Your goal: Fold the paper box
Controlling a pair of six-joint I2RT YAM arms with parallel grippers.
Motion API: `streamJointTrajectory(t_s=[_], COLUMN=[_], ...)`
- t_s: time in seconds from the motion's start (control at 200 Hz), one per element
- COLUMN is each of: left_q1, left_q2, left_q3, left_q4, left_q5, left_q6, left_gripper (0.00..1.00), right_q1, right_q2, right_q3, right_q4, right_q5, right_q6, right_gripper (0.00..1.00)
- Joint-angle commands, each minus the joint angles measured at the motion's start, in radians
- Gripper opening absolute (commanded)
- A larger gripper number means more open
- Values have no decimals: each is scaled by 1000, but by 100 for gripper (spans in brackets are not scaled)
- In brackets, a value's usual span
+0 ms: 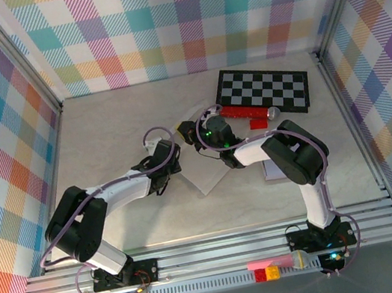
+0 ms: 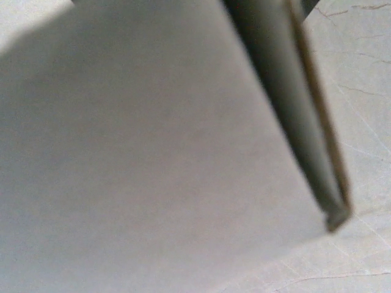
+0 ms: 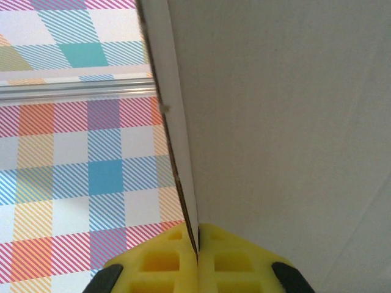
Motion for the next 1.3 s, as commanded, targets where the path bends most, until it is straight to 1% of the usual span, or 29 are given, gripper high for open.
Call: streamJointTrajectory(t_s=[0.0, 0.085, 0.145, 0.28, 0.52, 0.615, 0.67, 0.725, 0.885, 1.105, 1.165, 1.225, 1.295], left_q1=[-9, -9, -9, -8, -9, -9, -10, -10, -12, -12, -12, -12, -12], left_q2=[52, 66, 75, 88, 116, 130, 135, 138, 144, 158, 158, 157, 150], left_q3=[29, 41, 46, 49, 77, 89, 95, 102, 120, 129, 129, 129, 128], left_q4=[41, 34, 30, 29, -15, -29, -32, -39, -54, -51, -49, -47, -47], left_q5=[54, 53, 48, 40, 18, 14, 14, 11, 5, 17, 17, 12, -1], left_q6=[18, 22, 23, 25, 23, 18, 19, 20, 27, 29, 28, 27, 22], left_gripper=[10, 19, 20, 13, 12, 7, 6, 6, 11, 11, 8, 0, 0], right_q1=[40, 40, 39, 39, 36, 34, 33, 29, 26, 24, 24, 23, 24], right_q2=[-13, -14, -14, -18, -15, -11, -5, 8, 15, 11, 10, 5, -4], right_q3=[-24, -24, -25, -23, -42, -54, -63, -73, -97, -99, -99, -99, -95], right_q4=[-81, -83, -83, -89, -77, -66, -51, -20, 4, -7, -6, -12, -27], right_q5=[-103, -101, -98, -91, -91, -97, -101, -109, -108, -106, -106, -105, -103], right_q6=[25, 28, 31, 32, 34, 26, 21, 20, 20, 20, 23, 23, 20], right_gripper=[0, 0, 0, 0, 0, 0, 0, 0, 0, 0, 0, 0, 0])
